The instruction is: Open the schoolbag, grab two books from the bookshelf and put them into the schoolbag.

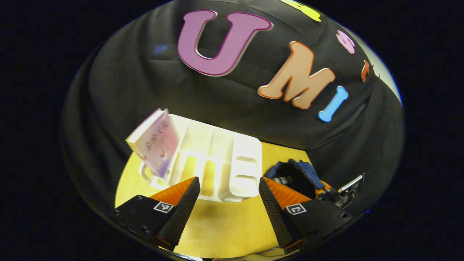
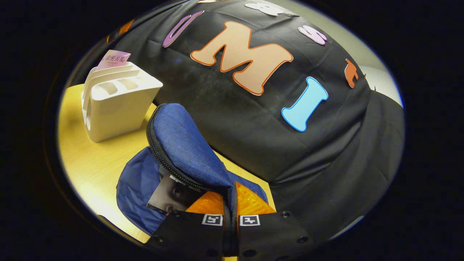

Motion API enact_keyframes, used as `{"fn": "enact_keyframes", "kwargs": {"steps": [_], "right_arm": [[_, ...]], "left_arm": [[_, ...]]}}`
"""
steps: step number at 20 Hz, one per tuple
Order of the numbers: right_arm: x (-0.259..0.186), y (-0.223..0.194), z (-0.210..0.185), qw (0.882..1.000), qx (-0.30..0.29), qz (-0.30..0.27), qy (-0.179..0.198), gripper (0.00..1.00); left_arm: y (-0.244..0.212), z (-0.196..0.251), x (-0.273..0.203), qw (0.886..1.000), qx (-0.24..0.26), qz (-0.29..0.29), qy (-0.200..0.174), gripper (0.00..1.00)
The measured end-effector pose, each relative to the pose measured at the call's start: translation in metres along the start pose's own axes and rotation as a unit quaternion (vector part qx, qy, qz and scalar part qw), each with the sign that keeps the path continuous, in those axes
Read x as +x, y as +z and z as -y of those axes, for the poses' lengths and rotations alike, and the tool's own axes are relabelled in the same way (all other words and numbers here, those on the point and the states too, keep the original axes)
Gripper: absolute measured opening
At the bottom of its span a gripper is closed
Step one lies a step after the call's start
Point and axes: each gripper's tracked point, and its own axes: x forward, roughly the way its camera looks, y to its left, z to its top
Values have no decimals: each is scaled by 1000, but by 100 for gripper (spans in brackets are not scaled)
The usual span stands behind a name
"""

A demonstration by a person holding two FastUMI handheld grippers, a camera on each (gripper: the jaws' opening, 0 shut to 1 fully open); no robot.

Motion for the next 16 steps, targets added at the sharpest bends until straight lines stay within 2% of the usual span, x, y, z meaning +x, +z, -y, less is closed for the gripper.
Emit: {"fn": "enact_keyframes", "kwargs": {"steps": [5,9,11,12,13,16], "right_arm": [[2,-2,-3,1000,-7,-2,2,3],[2,-1,-5,1000,-17,-4,3,3],[2,-2,-6,1000,-22,-6,4,3],[2,-1,-6,1000,-23,-7,5,3],[2,-2,-7,1000,-24,-9,5,3],[2,-2,-7,1000,-28,-14,4,3]], "left_arm": [[44,-74,10,997,33,-11,64,95],[68,-120,33,994,47,-32,96,95],[66,-139,53,991,50,-55,108,94],[65,-150,60,989,54,-71,115,98],[64,-159,70,987,59,-83,124,94],[56,-179,88,981,68,-120,139,94]]}}
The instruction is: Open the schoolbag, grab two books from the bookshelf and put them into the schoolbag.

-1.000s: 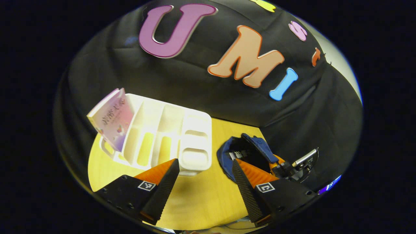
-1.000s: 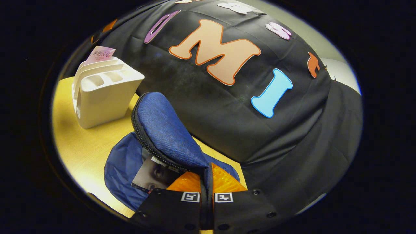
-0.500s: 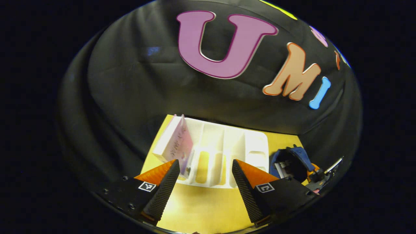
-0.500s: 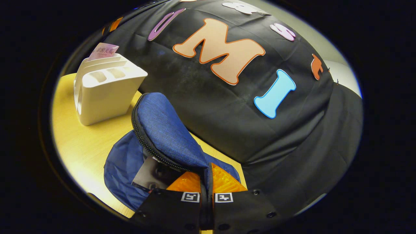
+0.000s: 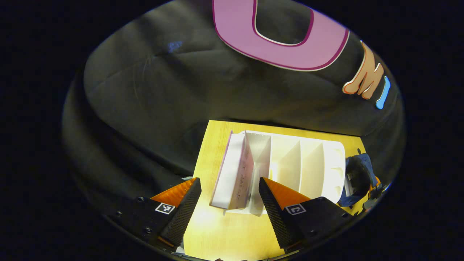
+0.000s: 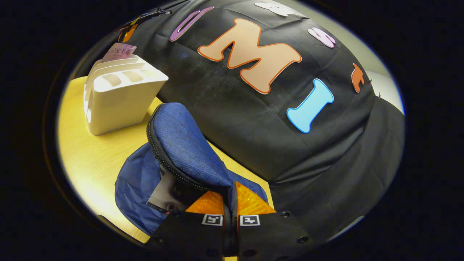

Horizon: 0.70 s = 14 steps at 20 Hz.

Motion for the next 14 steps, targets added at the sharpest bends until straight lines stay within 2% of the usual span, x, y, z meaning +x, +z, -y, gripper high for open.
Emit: {"fn": "enact_keyframes", "kwargs": {"steps": [4,9,11,14], "right_arm": [[2,0,-2,1000,-10,-5,1,3],[6,0,-8,1000,-14,-10,1,2],[7,0,-8,1000,-11,-11,-1,2],[6,1,-8,1000,-10,-12,-2,2]], "left_arm": [[-4,9,18,999,13,-42,-17,93],[-5,25,30,996,38,-74,-24,87],[-4,34,32,995,43,-85,-32,77],[-7,48,41,992,46,-106,-44,57]]}}
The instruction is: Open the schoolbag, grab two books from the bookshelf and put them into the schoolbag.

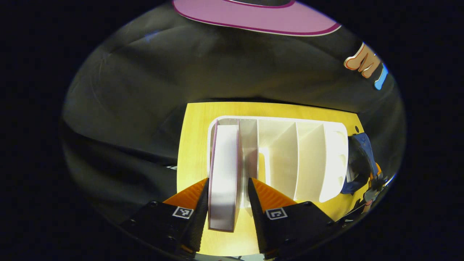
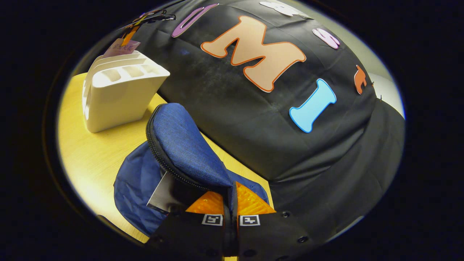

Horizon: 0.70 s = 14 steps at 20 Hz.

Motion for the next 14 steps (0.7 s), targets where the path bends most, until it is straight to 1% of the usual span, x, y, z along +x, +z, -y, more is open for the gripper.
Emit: {"fn": "enact_keyframes", "kwargs": {"steps": [2,3,5,6,10,11,12,14], "right_arm": [[0,0,0,1000,-1,-1,0,3],[1,0,0,1000,-1,-1,0,2],[1,0,0,1000,-2,-2,0,3],[1,1,-1,1000,-2,-2,0,2],[1,1,-2,1000,-2,-3,0,3],[2,1,-3,1000,-2,-3,1,2],[2,0,-4,1000,-3,-4,1,3],[2,1,-4,1000,-4,-4,1,2]], "left_arm": [[-7,10,11,1000,-11,-23,-10,54],[-12,14,17,999,-16,-37,-17,53],[-17,15,26,998,-26,-54,-18,47],[-16,17,29,998,-27,-57,-17,42],[-18,16,28,997,-21,-70,-11,38],[-17,17,30,997,-24,-68,-7,38],[-19,17,30,997,-27,-71,-2,37],[-19,17,29,996,-38,-74,5,36]]}}
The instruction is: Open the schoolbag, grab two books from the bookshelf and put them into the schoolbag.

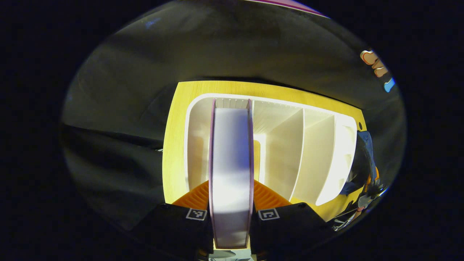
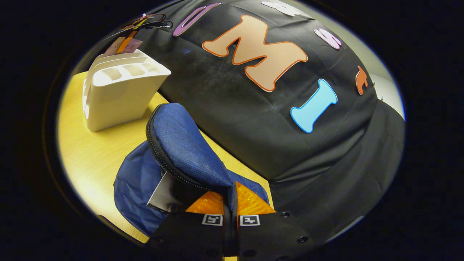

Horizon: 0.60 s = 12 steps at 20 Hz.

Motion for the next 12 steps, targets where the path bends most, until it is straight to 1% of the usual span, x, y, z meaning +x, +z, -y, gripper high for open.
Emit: {"fn": "enact_keyframes", "kwargs": {"steps": [1,3,4,5,6,7,8,9,10,12], "right_arm": [[0,0,0,1000,0,1,0,3],[0,0,2,1000,1,1,-1,2],[0,0,3,1000,2,2,-1,3],[1,0,3,1000,2,2,-1,2],[1,1,3,1000,2,3,-1,3],[0,1,2,1000,2,3,0,2],[0,1,2,1000,1,4,0,3],[0,-1,1,1000,1,5,1,2],[0,0,1,1000,0,5,2,3],[0,1,1,1000,0,6,3,2]], "left_arm": [[-4,-1,-3,1000,-8,-6,6,36],[-17,-3,-15,999,-33,-23,24,35],[-22,-3,-23,998,-43,-31,29,36],[-26,-1,-31,997,-54,-36,30,36],[-30,0,-41,997,-60,-36,31,36],[-33,2,-51,997,-58,-34,28,36],[-36,4,-61,998,-57,-27,27,36],[-40,6,-73,998,-53,-25,26,36],[-43,8,-85,998,-50,-21,24,36],[-49,10,-109,999,-42,-10,22,38]]}}
